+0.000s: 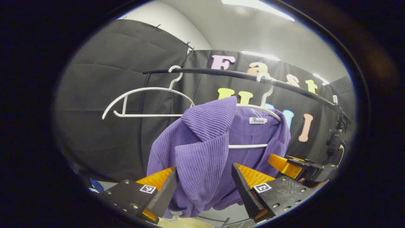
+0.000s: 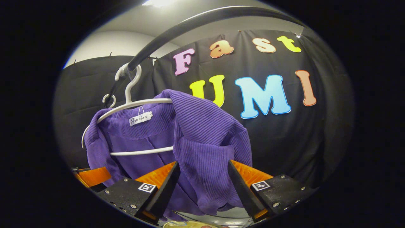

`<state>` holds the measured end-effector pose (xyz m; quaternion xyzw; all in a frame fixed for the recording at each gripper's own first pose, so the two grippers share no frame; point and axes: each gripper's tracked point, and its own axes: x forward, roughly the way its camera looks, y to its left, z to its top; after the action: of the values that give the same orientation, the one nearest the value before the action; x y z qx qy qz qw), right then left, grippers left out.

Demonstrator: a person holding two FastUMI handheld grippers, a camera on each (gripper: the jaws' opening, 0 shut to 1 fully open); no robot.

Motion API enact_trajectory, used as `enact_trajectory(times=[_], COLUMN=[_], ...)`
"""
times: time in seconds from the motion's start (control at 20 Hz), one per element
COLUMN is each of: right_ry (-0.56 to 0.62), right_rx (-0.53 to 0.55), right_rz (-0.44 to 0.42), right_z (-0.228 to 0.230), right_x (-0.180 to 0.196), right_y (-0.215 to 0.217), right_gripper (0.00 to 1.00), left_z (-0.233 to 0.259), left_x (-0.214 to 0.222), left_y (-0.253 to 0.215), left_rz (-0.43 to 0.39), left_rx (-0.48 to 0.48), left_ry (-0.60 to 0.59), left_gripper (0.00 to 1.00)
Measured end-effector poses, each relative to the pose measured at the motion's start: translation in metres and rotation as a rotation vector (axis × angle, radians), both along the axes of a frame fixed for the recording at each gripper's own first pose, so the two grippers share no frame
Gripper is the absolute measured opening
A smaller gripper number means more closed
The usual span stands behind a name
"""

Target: Grasp the clothes on the hanger with both hands and then place them into the laundry hamper below.

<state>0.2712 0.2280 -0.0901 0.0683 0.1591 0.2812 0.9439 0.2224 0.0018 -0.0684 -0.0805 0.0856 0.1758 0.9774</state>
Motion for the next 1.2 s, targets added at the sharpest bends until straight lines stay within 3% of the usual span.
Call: enact_trajectory(times=[0.4, 0.75, 0.85, 0.95, 1.0, 1.1, 1.15, 1.2], right_ry=[-0.041, -0.069, -0.089, -0.097, -0.099, -0.094, -0.088, -0.081], right_rx=[-0.019, -0.008, -0.019, -0.026, -0.025, -0.024, -0.014, -0.003], right_rz=[0.052, 0.038, 0.029, 0.051, 0.063, 0.074, 0.086, 0.091], right_z=[-0.016, -0.020, -0.023, -0.026, -0.027, -0.027, -0.026, -0.027], right_x=[0.018, 0.028, 0.037, 0.046, 0.047, 0.047, 0.048, 0.052], right_y=[0.013, 0.020, 0.020, 0.020, 0.020, 0.016, 0.015, 0.012], right_gripper=[0.94, 0.94, 0.94, 0.85, 0.80, 0.58, 0.43, 0.37], left_z=[-0.003, 0.001, 0.003, 0.006, 0.006, 0.008, 0.009, 0.010], left_x=[0.032, 0.034, 0.039, 0.047, 0.047, 0.045, 0.040, 0.037], left_y=[0.007, 0.005, 0.003, 0.001, 0.004, 0.008, 0.013, 0.015], left_rz=[0.123, 0.160, 0.160, 0.143, 0.154, 0.162, 0.188, 0.191], left_rx=[0.065, 0.125, 0.133, 0.130, 0.140, 0.143, 0.142, 0.127], left_ry=[-0.007, -0.030, -0.046, -0.062, -0.070, -0.079, -0.082, -0.089], left_gripper=[0.95, 0.95, 1.00, 1.00, 0.87, 0.60, 0.46, 0.33])
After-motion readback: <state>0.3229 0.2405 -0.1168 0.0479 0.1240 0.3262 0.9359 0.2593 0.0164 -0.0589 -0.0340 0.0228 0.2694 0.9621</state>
